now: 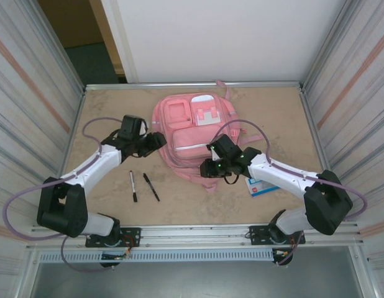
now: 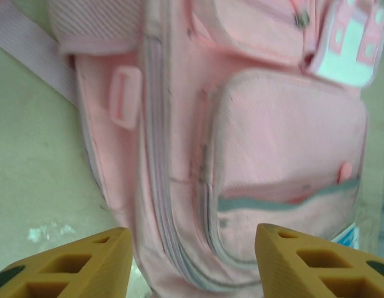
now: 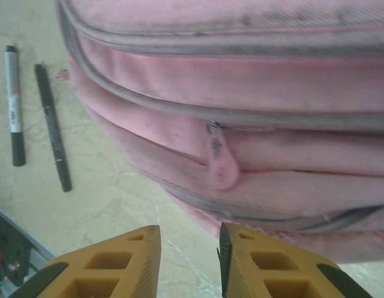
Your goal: Pack the student bag
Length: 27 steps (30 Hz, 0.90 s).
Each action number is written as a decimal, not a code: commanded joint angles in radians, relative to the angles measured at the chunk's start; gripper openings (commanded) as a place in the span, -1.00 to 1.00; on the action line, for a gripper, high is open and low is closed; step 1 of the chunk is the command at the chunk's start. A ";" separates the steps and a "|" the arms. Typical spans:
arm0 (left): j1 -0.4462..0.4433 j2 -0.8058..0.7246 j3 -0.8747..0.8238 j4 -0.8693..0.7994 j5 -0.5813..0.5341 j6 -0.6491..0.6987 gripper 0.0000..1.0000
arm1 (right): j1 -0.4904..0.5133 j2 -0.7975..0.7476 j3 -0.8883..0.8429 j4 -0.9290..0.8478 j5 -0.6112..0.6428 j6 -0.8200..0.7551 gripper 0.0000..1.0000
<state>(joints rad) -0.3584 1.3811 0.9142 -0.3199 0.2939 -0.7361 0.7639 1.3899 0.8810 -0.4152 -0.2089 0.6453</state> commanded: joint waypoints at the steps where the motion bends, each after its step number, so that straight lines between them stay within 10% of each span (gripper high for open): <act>1: -0.071 -0.017 -0.015 -0.071 -0.061 -0.016 0.14 | -0.009 -0.029 -0.008 -0.039 0.019 -0.010 -0.21; 20: -0.175 0.165 -0.049 0.114 -0.167 -0.278 0.23 | -0.052 0.165 0.142 -0.084 0.002 -0.075 -0.17; 27: -0.182 0.194 -0.030 0.151 -0.164 -0.312 -0.50 | -0.001 0.265 0.160 -0.067 -0.012 -0.043 -0.21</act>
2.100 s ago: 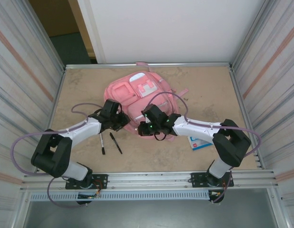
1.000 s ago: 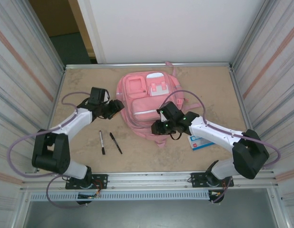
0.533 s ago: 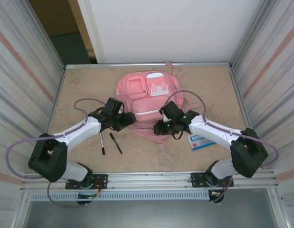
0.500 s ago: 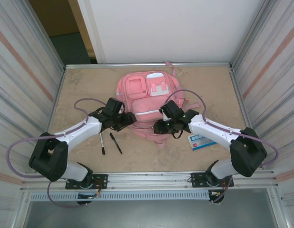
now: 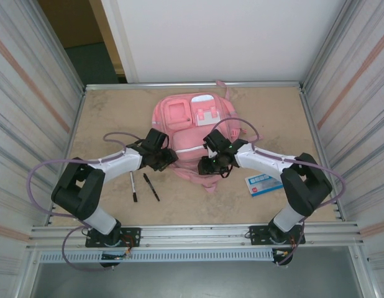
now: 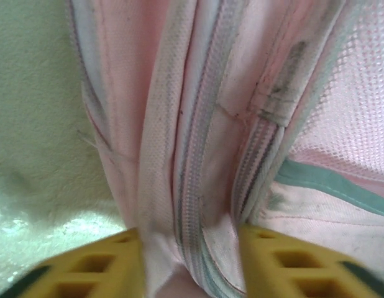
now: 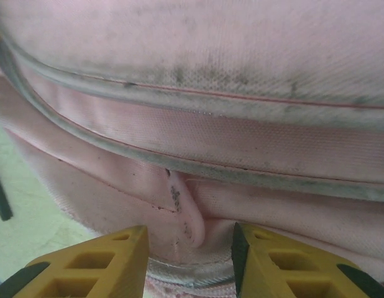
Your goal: Pack the student bag
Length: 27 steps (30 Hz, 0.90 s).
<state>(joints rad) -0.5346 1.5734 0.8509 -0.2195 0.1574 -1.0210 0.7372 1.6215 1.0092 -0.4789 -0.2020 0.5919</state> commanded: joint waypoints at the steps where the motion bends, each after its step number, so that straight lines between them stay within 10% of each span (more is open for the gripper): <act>1: -0.006 -0.005 0.031 0.051 -0.030 -0.030 -0.67 | 0.029 0.039 0.032 -0.005 -0.007 0.012 -0.21; 4: -0.006 -0.031 0.025 0.058 -0.018 -0.024 -1.00 | 0.029 0.051 0.021 0.012 0.018 0.025 -0.21; 27: 0.043 -0.122 0.028 0.011 0.021 0.105 -1.00 | 0.055 -0.101 0.057 -0.097 0.100 -0.080 -1.00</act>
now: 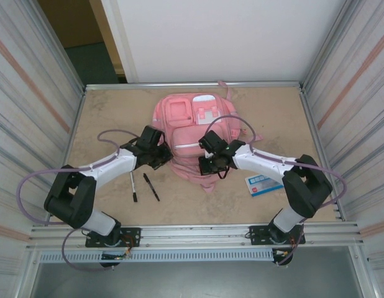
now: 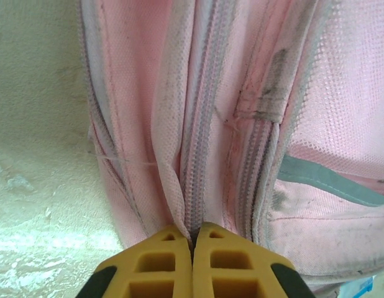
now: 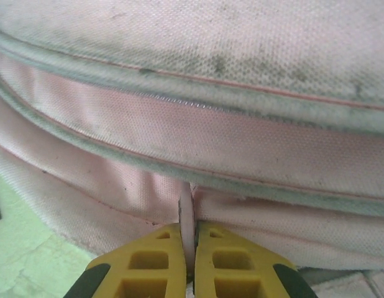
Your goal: Pack the student bag
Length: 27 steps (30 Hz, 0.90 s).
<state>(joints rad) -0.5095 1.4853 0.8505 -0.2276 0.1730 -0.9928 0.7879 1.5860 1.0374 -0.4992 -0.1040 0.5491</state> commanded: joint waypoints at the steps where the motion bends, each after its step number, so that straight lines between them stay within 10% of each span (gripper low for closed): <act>1: 0.025 -0.021 0.048 0.008 0.001 0.117 -1.00 | -0.004 -0.084 0.023 -0.091 0.006 -0.042 -1.00; 14: 0.215 0.154 0.306 -0.194 0.093 0.363 -1.00 | -0.107 -0.265 -0.080 -0.135 -0.073 -0.101 -1.00; 19: 0.313 0.255 0.384 -0.144 0.357 0.301 -1.00 | -0.049 -0.211 -0.047 -0.057 -0.082 -0.053 -1.00; 22: 0.313 0.217 0.425 -0.243 0.262 0.332 -0.02 | -0.008 -0.147 0.019 -0.026 -0.065 -0.024 -1.00; 27: 0.295 -0.033 0.234 -0.306 0.181 0.394 0.39 | 0.059 -0.083 0.120 -0.011 -0.022 0.018 -1.00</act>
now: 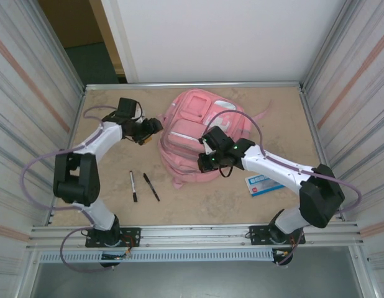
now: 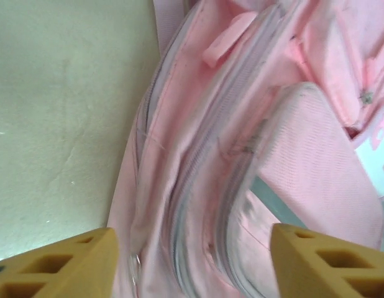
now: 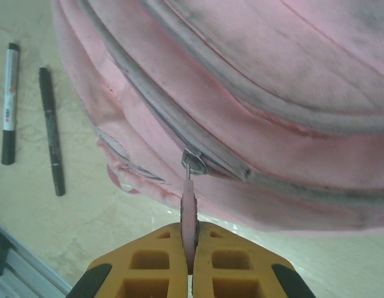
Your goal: Pack the student bag
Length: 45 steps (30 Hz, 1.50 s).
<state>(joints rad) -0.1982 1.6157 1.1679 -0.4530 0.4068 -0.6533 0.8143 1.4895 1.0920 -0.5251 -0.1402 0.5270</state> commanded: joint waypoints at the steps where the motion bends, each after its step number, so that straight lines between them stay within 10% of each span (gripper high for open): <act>1: -0.022 -0.215 -0.149 -0.066 -0.045 0.039 0.39 | 0.041 0.017 0.069 0.026 0.012 0.044 -1.00; 8: -0.151 -0.355 -0.466 0.266 0.127 -0.214 0.34 | 0.094 0.048 0.063 0.106 -0.013 0.080 -1.00; 21: -0.276 -0.290 -0.473 0.426 -0.189 -0.403 0.37 | 0.167 0.088 0.049 0.194 -0.026 0.106 -1.00; 28: -0.287 -0.172 -0.408 0.416 -0.258 -0.379 -0.72 | 0.161 0.036 0.027 0.116 0.038 0.077 -1.00; 45: -0.054 -0.032 -0.204 0.160 0.087 -0.111 -1.00 | -0.235 -0.227 -0.308 0.135 0.249 -0.070 -1.00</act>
<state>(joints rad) -0.3023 1.5673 0.9340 -0.2535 0.4683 -0.8536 0.6727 1.2835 0.8108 -0.3157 -0.0223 0.5049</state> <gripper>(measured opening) 0.118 0.055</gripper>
